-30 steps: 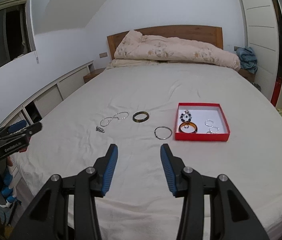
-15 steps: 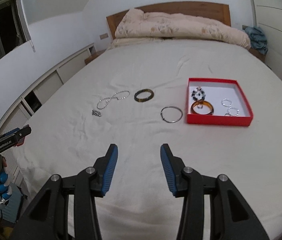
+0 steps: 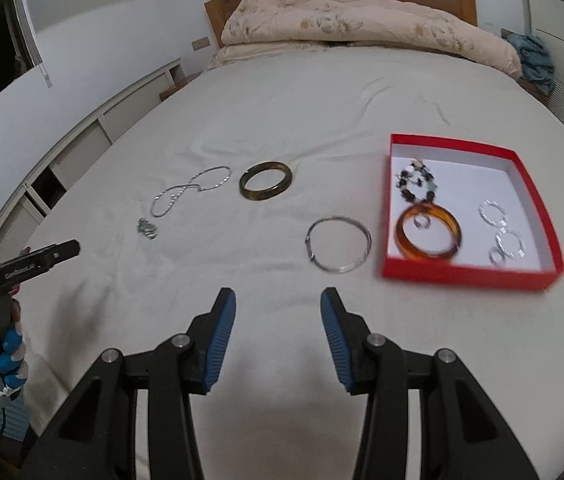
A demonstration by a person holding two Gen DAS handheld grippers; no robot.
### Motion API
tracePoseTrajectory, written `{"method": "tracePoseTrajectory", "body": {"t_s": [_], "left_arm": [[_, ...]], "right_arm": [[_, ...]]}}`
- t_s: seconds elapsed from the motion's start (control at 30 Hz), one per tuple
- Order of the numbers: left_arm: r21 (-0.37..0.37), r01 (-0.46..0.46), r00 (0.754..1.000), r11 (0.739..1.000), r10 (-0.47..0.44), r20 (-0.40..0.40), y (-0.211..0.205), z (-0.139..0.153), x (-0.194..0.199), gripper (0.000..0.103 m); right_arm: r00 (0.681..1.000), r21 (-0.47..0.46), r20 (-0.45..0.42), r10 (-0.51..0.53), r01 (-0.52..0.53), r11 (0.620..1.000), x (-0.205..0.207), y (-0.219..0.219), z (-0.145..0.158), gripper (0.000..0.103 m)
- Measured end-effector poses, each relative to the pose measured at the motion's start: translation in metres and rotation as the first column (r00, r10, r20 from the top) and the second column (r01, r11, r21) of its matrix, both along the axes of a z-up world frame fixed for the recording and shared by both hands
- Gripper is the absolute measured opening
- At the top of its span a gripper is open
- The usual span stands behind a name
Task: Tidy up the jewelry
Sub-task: 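Lower the left tool to the watch while the right tool approaches the silver cuff bangle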
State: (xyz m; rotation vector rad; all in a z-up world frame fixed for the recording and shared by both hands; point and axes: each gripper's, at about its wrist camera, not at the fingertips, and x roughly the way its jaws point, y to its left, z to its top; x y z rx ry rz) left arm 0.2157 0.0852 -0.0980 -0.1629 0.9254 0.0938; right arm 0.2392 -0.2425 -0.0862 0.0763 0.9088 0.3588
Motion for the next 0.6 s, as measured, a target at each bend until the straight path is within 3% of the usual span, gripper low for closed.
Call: {"method": "tracePoseTrajectory", "body": {"t_s": [0.23, 0.43, 0.6], "left_arm": [[-0.069, 0.001, 0.998, 0.998, -0.006, -0.067, -0.001, -0.041, 0.058, 0.059], [-0.096, 0.007, 0.992, 0.995, -0.019, -0.122, -0.004, -0.064, 0.085, 0.04], [-0.075, 0.019, 0.993, 0.997, -0.028, -0.117, -0.006, -0.065, 0.093, 0.037]], "right_arm": [[0.998, -0.035, -0.043, 0.045, -0.046, 0.998, 0.056, 0.014, -0.027, 0.042], [0.994, -0.073, -0.096, 0.06, -0.068, 0.995, 0.086, 0.023, -0.051, 0.041], [0.986, -0.086, -0.149, 0.075, -0.089, 0.992, 0.102, 0.029, -0.07, 0.027]]}}
